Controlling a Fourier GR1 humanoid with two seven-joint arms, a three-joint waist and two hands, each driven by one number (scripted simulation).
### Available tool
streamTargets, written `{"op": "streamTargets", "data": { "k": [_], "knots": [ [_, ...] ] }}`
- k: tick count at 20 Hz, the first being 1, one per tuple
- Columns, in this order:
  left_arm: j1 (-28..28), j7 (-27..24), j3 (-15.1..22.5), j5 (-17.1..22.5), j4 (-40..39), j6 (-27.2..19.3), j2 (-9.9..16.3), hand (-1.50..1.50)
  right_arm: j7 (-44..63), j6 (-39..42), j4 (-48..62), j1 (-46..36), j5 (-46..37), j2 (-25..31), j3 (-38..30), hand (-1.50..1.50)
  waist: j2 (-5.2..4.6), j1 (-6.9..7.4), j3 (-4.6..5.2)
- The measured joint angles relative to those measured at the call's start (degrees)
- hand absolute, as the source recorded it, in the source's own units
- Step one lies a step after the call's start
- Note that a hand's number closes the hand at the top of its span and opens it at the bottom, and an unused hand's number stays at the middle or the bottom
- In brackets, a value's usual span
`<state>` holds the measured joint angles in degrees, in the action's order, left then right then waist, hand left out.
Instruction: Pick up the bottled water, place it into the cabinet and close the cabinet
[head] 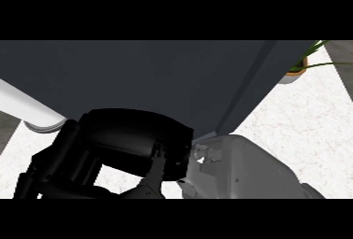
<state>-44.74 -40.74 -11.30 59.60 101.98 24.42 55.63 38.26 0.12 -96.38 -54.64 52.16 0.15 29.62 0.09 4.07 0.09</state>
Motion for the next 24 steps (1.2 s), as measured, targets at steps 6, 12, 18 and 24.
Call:
{"op": "streamTargets", "data": {
  "k": [6, 12, 18, 24],
  "knots": [
    [-3.3, 1.7, -4.6, -0.3, -0.2, 2.8, -3.0, -1.5, -1.2, 4.5, 8.0, 1.7, 2.6, 0.5, -2.5, 1.5, -0.07, -1.65, -0.07],
    [-4.2, 4.1, -7.2, -1.2, 0.0, 4.5, -6.5, -1.5, -2.8, 11.1, 15.6, 3.5, 2.7, 2.7, -7.8, 1.5, -0.12, -2.47, -0.1],
    [-3.5, 6.2, -8.1, -3.3, 0.9, 5.6, -10.1, -1.5, -8.7, 15.0, 22.7, 2.9, -1.6, 3.4, -12.3, 1.5, -0.17, -2.74, -0.09],
    [-1.9, 9.4, -10.0, -2.6, 1.5, 6.6, -11.3, -1.5, -15.8, 19.3, 28.3, 0.9, -8.3, 3.1, -13.7, 1.5, 0.03, -2.75, -0.06]
  ]
}}
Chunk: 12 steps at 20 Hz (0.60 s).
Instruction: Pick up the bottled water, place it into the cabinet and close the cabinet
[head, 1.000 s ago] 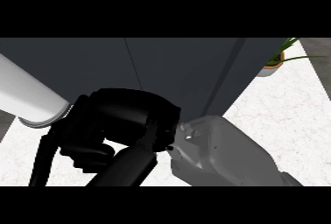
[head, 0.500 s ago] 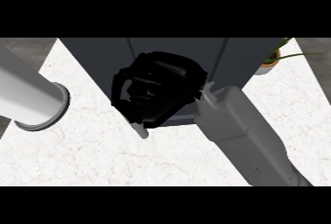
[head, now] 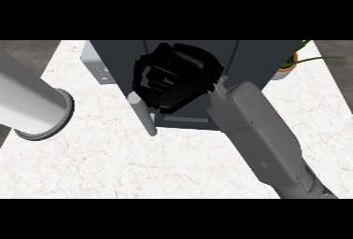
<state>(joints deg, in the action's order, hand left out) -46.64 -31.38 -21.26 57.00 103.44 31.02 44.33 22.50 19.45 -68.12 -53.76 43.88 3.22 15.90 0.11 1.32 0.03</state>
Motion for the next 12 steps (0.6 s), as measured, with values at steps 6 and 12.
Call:
{"op": "streamTargets", "data": {
  "k": [6, 12],
  "knots": [
    [1.7, 1.8, -0.6, -0.6, -1.0, 1.3, -1.4, -1.5, -3.3, 2.5, 4.1, -2.8, -3.4, -0.8, -0.9, -1.5, -0.08, 0.35, 0.11],
    [3.3, 2.5, 0.3, -2.3, -0.1, 1.1, -2.7, -1.5, -4.3, 0.7, 5.7, -4.8, -6.2, -1.6, -0.9, -1.5, -0.3, 0.57, 0.15]
  ]
}}
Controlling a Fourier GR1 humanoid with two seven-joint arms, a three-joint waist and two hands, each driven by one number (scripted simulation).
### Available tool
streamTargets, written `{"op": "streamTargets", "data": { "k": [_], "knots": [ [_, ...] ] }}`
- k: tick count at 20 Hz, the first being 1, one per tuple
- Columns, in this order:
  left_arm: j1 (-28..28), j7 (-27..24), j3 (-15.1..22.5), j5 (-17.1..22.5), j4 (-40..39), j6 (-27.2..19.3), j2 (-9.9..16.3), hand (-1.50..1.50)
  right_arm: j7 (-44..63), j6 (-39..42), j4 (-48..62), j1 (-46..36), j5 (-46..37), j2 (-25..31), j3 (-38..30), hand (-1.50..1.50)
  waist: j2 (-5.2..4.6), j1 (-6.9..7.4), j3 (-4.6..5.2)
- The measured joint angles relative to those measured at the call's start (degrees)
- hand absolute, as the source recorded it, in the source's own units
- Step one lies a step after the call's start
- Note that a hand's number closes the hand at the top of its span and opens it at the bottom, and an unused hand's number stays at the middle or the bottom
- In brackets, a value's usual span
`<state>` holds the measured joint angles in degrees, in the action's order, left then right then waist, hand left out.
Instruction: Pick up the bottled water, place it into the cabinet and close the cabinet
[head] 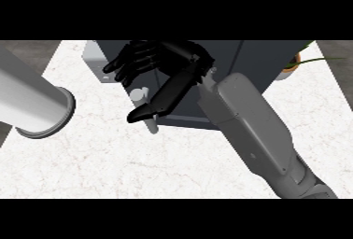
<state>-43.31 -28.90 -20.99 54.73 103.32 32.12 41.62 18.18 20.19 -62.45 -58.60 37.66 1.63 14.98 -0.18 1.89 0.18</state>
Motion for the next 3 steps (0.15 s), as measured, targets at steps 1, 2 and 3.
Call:
{"op": "streamTargets", "data": {
  "k": [1, 2, 3],
  "knots": [
    [0.4, 0.1, 0.5, -0.3, 0.0, 0.0, -0.2, -1.5, -0.3, -0.3, 0.3, -0.3, -0.4, -0.2, 0.0, -1.5, -0.03, 0.01, 0.02],
    [0.6, 0.4, 0.5, -0.2, 0.2, 0.2, -0.1, -1.5, -0.3, -0.6, 0.5, -0.5, -0.6, -0.3, -0.1, -1.5, -0.03, 0.04, 0.02],
    [0.7, 0.8, 0.4, -0.1, 0.5, 0.2, 0.1, -1.5, -0.6, -0.9, 0.5, -0.6, -0.9, -0.5, -0.1, -1.5, -0.03, 0.02, 0.03]
  ]
}}
